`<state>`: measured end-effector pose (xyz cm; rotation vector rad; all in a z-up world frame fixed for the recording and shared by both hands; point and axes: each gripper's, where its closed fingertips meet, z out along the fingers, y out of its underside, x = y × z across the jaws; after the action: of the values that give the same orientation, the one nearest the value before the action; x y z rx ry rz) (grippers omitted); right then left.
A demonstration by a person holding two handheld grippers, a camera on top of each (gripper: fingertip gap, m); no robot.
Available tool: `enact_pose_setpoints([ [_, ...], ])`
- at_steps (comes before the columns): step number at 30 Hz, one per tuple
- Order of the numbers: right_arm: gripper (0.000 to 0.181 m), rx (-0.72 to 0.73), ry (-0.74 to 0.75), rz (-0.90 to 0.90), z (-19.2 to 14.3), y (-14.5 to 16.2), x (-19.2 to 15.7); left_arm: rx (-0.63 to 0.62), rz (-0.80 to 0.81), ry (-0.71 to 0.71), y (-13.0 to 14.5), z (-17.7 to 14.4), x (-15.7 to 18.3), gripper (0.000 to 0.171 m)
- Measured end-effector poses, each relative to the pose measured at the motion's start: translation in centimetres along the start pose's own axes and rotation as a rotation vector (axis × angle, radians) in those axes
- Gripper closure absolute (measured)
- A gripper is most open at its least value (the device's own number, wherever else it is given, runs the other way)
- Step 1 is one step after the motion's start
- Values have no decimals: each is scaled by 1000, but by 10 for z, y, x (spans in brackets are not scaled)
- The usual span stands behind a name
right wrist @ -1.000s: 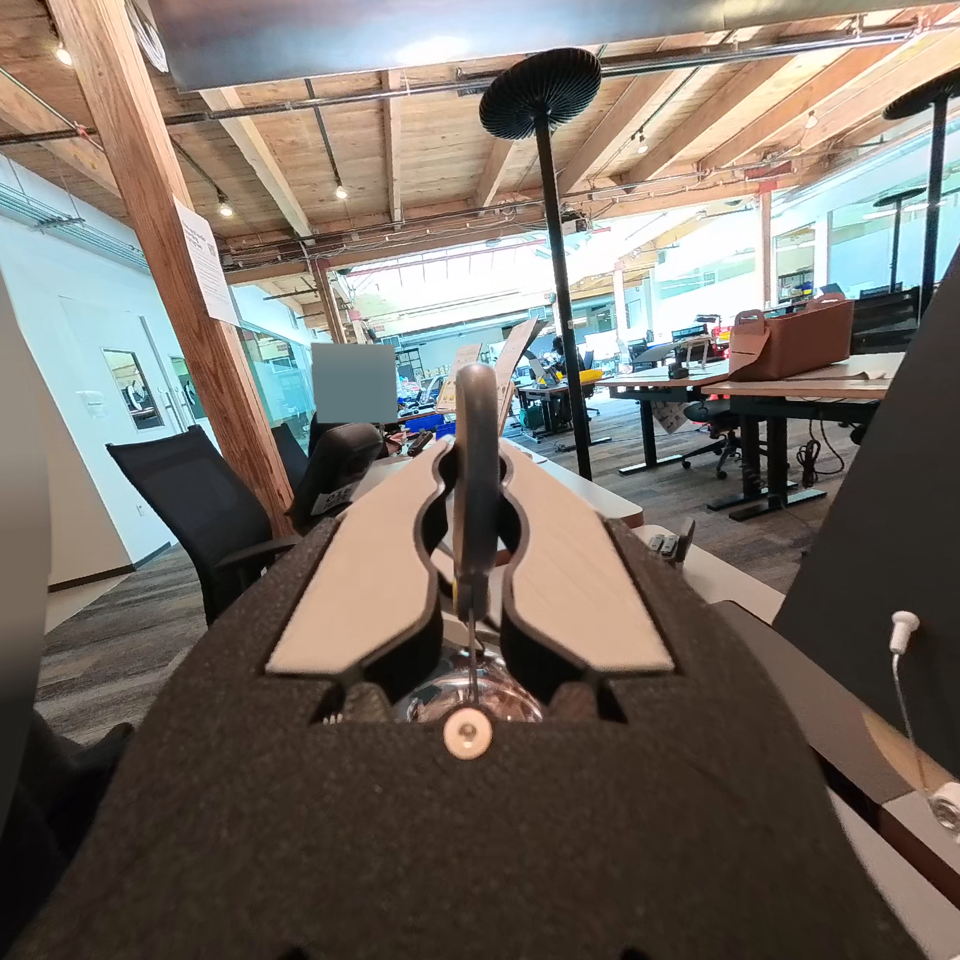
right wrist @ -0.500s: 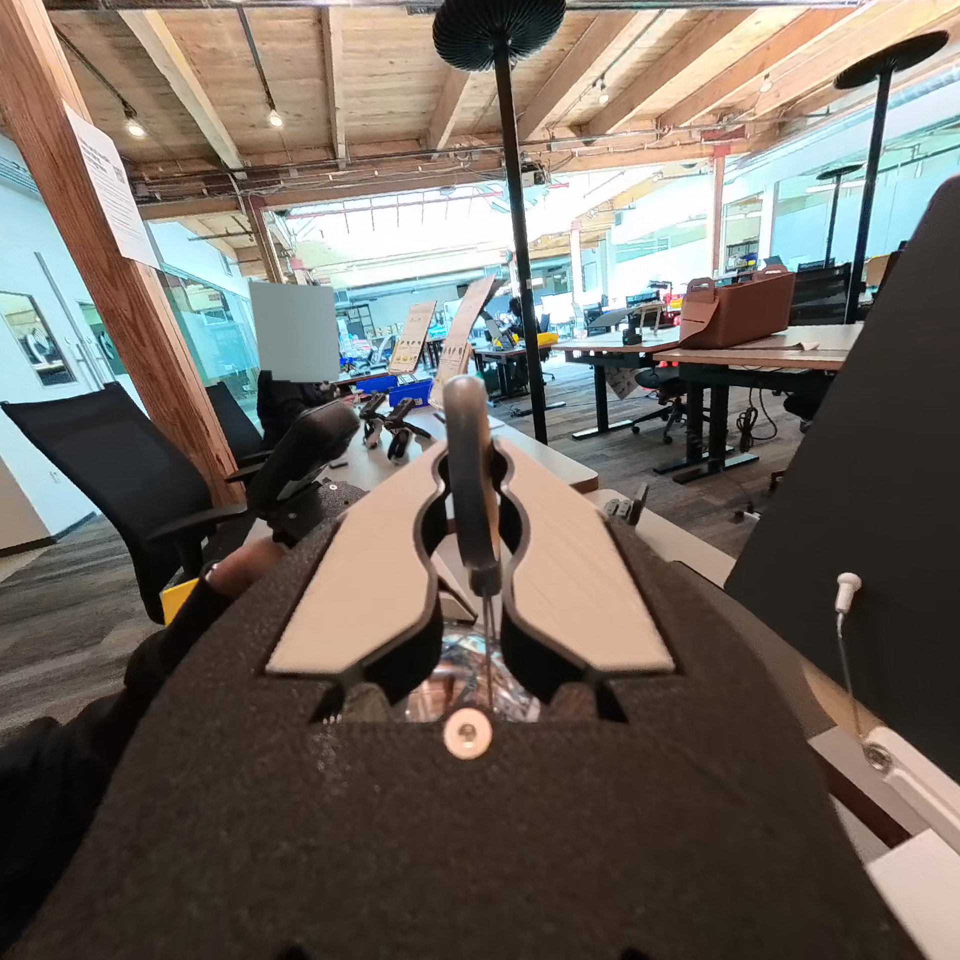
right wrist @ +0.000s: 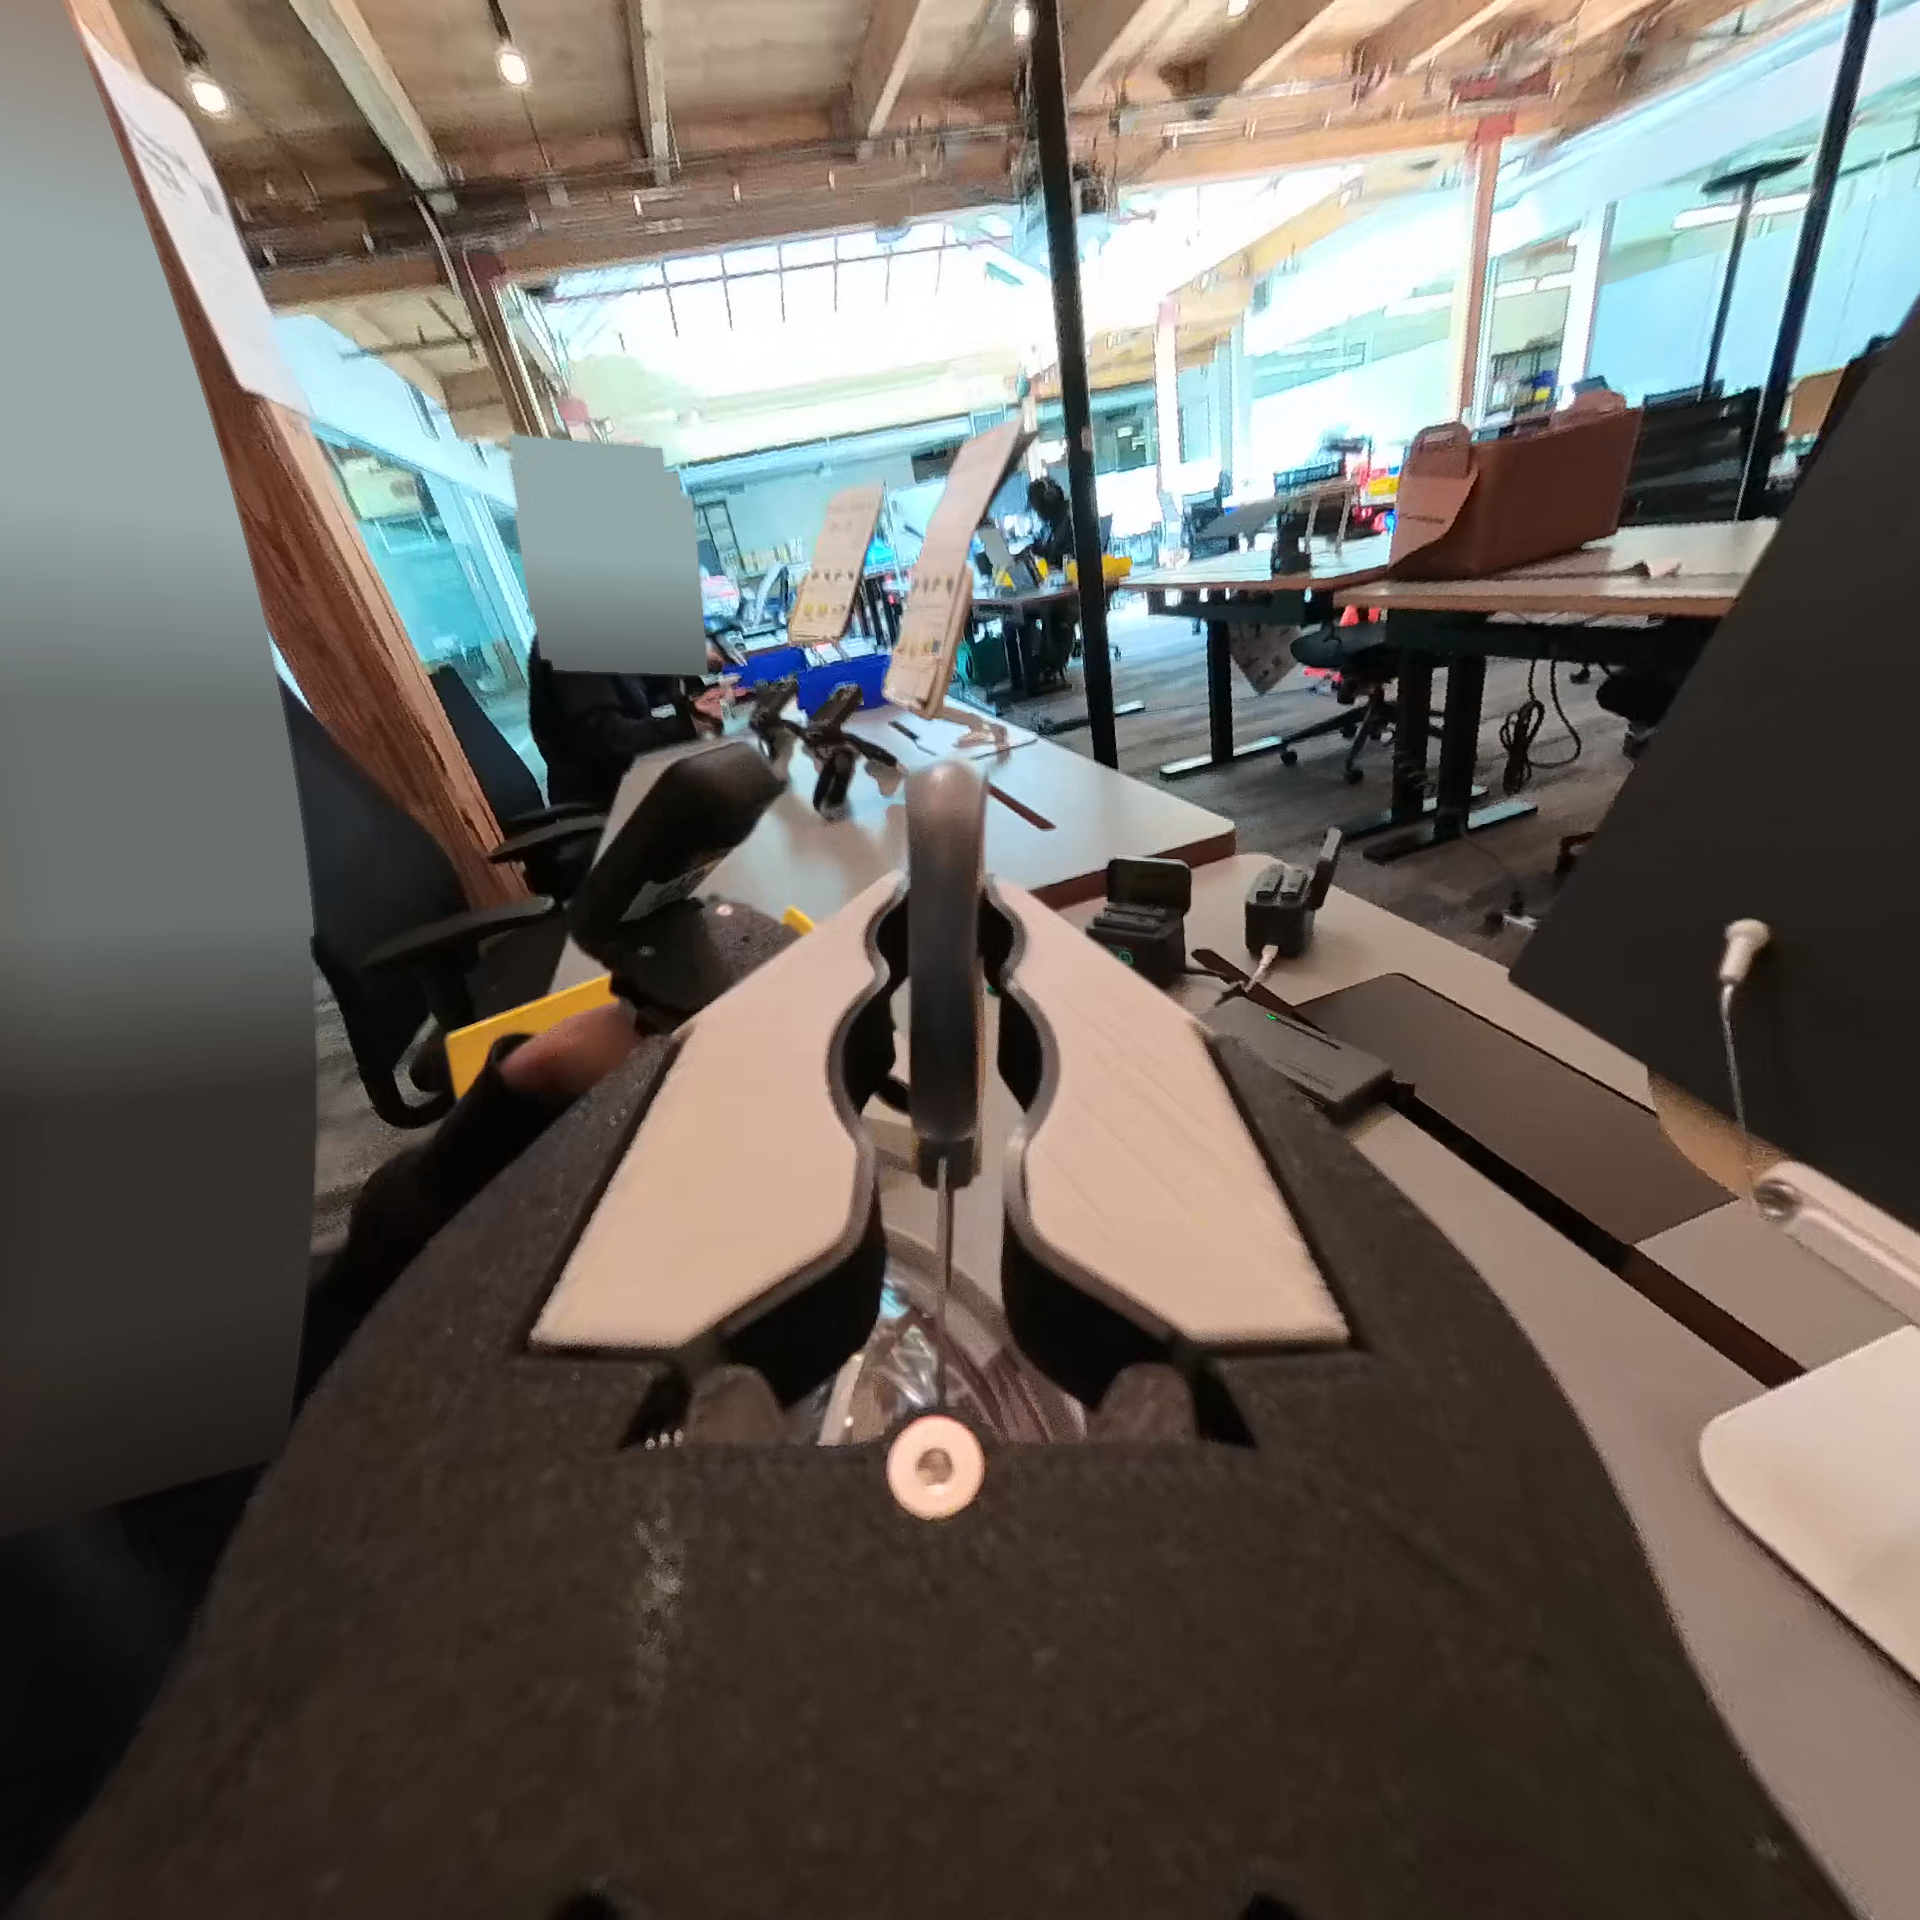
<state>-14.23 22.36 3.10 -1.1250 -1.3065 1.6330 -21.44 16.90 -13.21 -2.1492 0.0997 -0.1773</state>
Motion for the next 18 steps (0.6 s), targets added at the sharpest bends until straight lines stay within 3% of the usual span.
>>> enact_pose_setpoints([
  [4, 170, 16, -14, -4, -16, 0, -21, 242, -59, 8, -10, -46, 37, 145],
  [7, 169, 0, -4, -28, -20, 10, -32, 199, -157, 85, 13, -63, 69, 124],
  [11, 169, -30, 21, -44, -19, 31, -38, 270, -292, 203, 24, -70, 107, 121],
  [15, 169, -47, -13, 14, -22, 44, -44, 329, -226, 161, 28, -67, 118, 99],
  [18, 169, -42, -19, 42, -28, 51, -47, 293, -184, 126, 33, -69, 120, 99],
])
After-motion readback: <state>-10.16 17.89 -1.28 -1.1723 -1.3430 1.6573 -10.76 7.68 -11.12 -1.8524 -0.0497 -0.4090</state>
